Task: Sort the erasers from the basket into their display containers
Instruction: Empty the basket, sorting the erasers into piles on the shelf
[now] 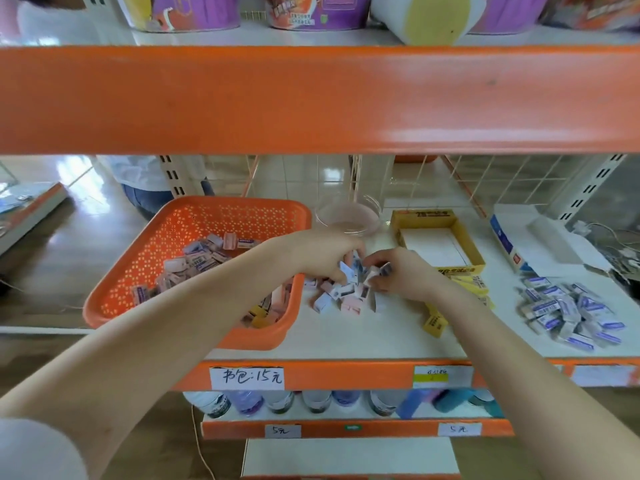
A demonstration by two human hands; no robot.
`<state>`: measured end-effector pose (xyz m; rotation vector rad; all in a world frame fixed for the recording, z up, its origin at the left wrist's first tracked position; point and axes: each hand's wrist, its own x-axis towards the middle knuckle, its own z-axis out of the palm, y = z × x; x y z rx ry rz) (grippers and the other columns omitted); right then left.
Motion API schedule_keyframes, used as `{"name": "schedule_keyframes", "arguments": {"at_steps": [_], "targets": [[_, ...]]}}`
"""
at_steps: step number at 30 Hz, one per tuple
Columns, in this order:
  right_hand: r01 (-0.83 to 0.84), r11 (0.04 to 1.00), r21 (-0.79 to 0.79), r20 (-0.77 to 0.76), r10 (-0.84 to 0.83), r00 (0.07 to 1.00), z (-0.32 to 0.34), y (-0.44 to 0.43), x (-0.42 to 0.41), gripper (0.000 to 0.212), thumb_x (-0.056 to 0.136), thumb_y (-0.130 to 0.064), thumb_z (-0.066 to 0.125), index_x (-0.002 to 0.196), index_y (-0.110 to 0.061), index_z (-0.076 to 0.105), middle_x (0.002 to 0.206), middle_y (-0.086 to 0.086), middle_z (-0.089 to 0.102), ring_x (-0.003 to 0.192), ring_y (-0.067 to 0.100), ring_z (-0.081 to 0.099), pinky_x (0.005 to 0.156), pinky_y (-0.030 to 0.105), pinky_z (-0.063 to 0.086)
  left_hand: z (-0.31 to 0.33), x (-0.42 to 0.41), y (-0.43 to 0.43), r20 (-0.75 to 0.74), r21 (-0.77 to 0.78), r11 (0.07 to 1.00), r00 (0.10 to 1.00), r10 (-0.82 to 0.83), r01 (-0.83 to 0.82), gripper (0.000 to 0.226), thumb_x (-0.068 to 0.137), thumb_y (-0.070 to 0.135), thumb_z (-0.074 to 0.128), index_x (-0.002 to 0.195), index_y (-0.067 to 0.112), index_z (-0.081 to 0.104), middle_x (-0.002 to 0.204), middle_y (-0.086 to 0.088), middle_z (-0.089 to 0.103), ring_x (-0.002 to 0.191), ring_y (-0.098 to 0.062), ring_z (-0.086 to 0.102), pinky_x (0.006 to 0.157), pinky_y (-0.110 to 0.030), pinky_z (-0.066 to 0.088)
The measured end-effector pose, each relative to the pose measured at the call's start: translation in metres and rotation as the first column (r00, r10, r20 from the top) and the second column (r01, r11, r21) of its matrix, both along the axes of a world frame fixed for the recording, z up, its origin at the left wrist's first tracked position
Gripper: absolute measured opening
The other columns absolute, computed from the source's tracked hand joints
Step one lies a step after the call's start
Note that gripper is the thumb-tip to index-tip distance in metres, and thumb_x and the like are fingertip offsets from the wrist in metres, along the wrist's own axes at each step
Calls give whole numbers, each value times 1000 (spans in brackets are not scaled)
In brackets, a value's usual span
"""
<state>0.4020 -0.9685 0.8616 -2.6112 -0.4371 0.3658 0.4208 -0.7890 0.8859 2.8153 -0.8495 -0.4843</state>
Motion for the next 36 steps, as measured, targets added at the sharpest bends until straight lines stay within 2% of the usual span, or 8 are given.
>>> {"name": "schedule_keyframes", "arguments": {"at_steps": [5,8,14,19,22,27,30,36], "targets": [[46,994,96,2,-47,999,-4,6,-3,49,83,-15,64,129,-26,53,115,-1,63,96,15,56,76,21,38,-4,-6,-1,89,100,995,995,-36,28,68,78,35,74,137,25,41,103,13,63,87,-8,53,82,-37,51],[35,993,109,-73,-27,997,0,4,-3,67,84,-16,65,144,-25,35,128,-1,57,107,17,57,89,24,42,-3,-5,0,152,85,996,988,-16,3,76,75,43,75,139,23,39,107,14,64,95,-12,60,81,-32,49],[-11,986,167,-157,37,987,14,2,-8,76,86,-3,54,149,-26,19,130,4,51,108,21,58,92,30,46,10,-15,17,207,-161,983,971,117,-84,70,81,36,70,142,25,38,123,12,58,104,-11,55,87,-22,42],[-46,984,173,-108,66,992,16,12,-3,72,85,5,45,146,-28,28,123,-3,53,106,18,57,88,32,52,24,-23,53,209,-416,877,913,350,-241,55,85,23,67,135,22,46,119,10,59,102,-3,54,86,-16,43],[-79,983,164,-2,80,997,24,24,2,60,84,8,41,132,-26,49,102,-8,62,87,13,62,67,15,50,25,-33,80,194,-481,814,865,463,-327,43,86,23,67,127,22,55,112,12,61,95,0,54,76,-5,38],[-133,936,326,82,112,990,49,58,11,45,85,4,48,108,-32,61,88,-11,67,79,9,67,75,28,57,15,-52,123,198,-430,793,812,549,-431,39,85,29,67,123,22,60,115,10,62,97,0,52,80,-10,34],[-227,905,360,99,205,974,58,87,11,38,86,1,54,106,-30,62,89,-10,68,79,7,67,76,25,57,9,-64,144,147,-364,771,785,601,-522,38,85,30,66,123,24,61,114,10,62,98,-4,56,79,-12,38],[-340,911,232,113,322,940,45,139,19,29,87,-10,58,107,-30,65,93,-14,66,86,0,60,77,14,49,-6,-87,163,33,-199,766,777,628,-611,43,86,30,66,127,24,56,115,5,62,97,-11,58,79,-18,45]]}}
